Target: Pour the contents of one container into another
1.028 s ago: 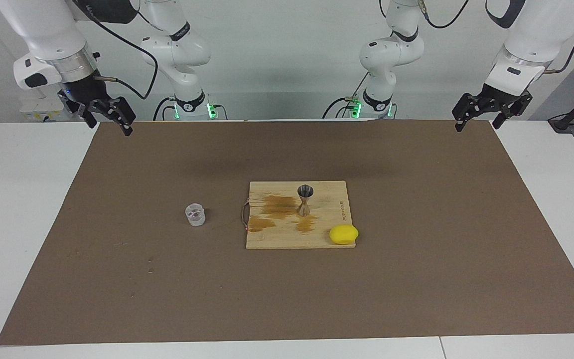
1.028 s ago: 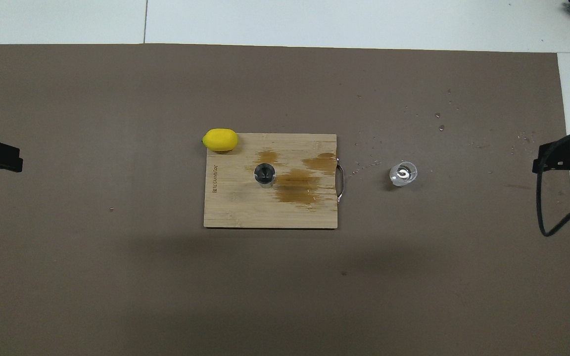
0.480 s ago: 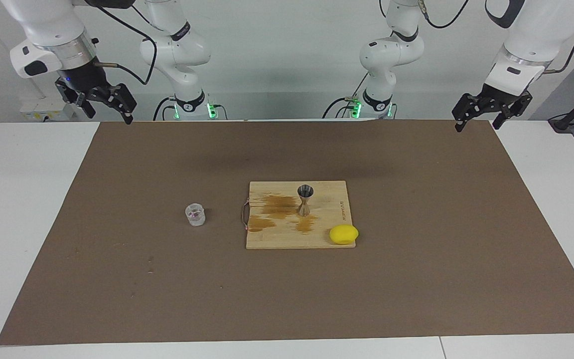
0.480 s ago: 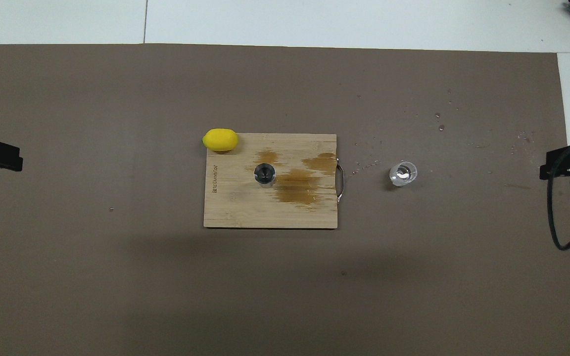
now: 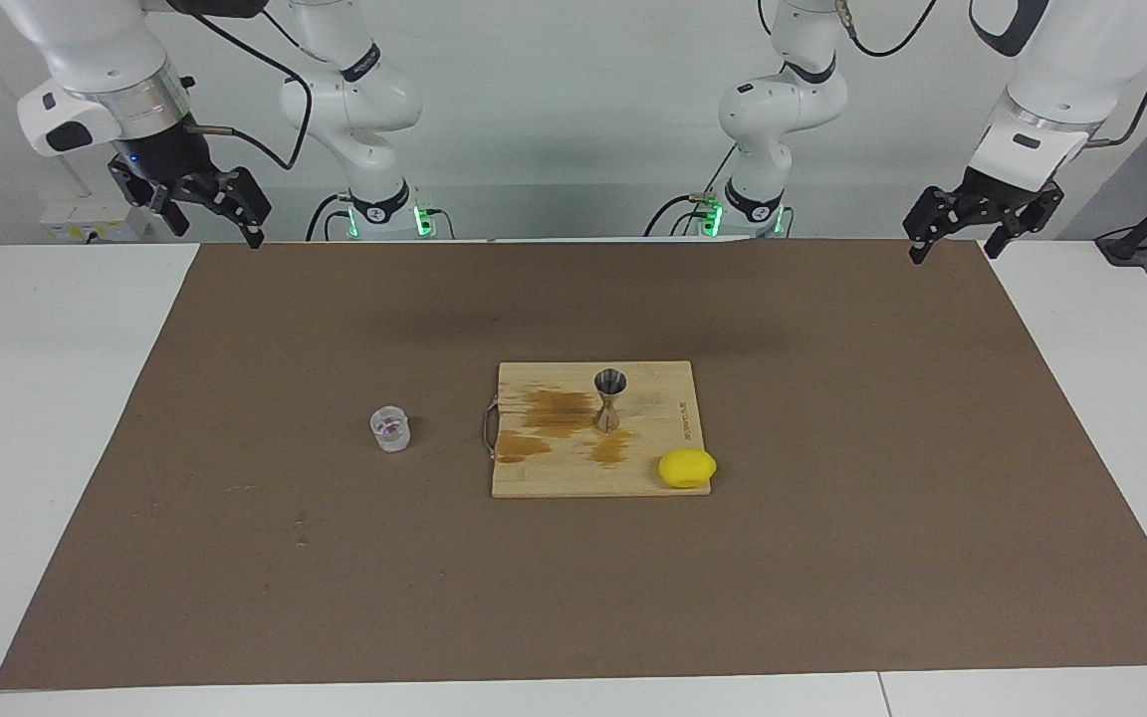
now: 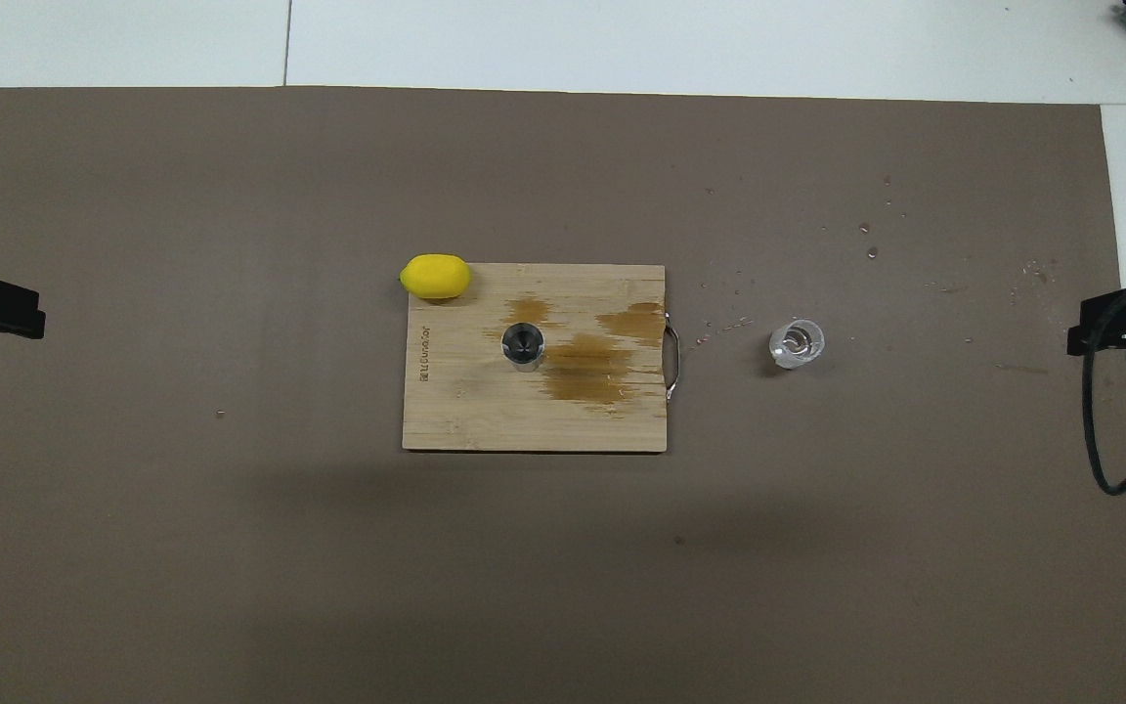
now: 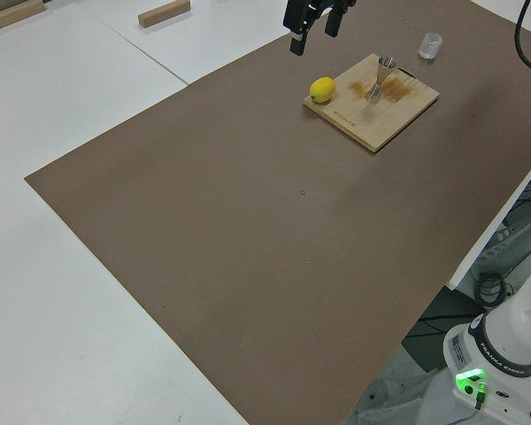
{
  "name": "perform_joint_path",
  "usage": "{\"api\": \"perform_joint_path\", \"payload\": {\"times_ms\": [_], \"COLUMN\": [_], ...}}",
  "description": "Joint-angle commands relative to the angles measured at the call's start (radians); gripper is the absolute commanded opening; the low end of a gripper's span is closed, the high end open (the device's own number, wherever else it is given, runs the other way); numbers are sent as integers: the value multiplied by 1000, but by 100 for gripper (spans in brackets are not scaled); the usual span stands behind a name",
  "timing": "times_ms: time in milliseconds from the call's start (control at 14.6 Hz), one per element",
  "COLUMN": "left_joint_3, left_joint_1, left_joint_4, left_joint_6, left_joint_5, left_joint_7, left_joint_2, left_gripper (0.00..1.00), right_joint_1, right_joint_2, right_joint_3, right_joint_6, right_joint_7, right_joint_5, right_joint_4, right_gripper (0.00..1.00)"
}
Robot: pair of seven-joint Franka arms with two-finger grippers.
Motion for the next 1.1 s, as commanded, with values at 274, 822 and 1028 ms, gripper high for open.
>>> {"api": "perform_joint_path", "payload": {"times_ms": [274,822,1028], "left_joint_3": [-11,-10,-10], "left_joint_1": [15,15,15], "left_joint_4": [-7,-7,-7], "left_joint_6": [13,14,13], "left_joint_5": [-8,-33,-33], "left_joint_7": [-12,-26,-26], "left_joint_2": [-4,-5,-5], "left_gripper": [100,100,100], "right_joint_1": [-8,-8,-8], "right_joint_2": [1,1,1], "right_joint_3": [5,5,5], "right_joint_6": [-14,-10,7], "right_joint_7": [-34,-49,-54], "right_joint_5": [-5,-5,-5], "right_joint_4": [9,6,4], "right_gripper": [100,100,100]}}
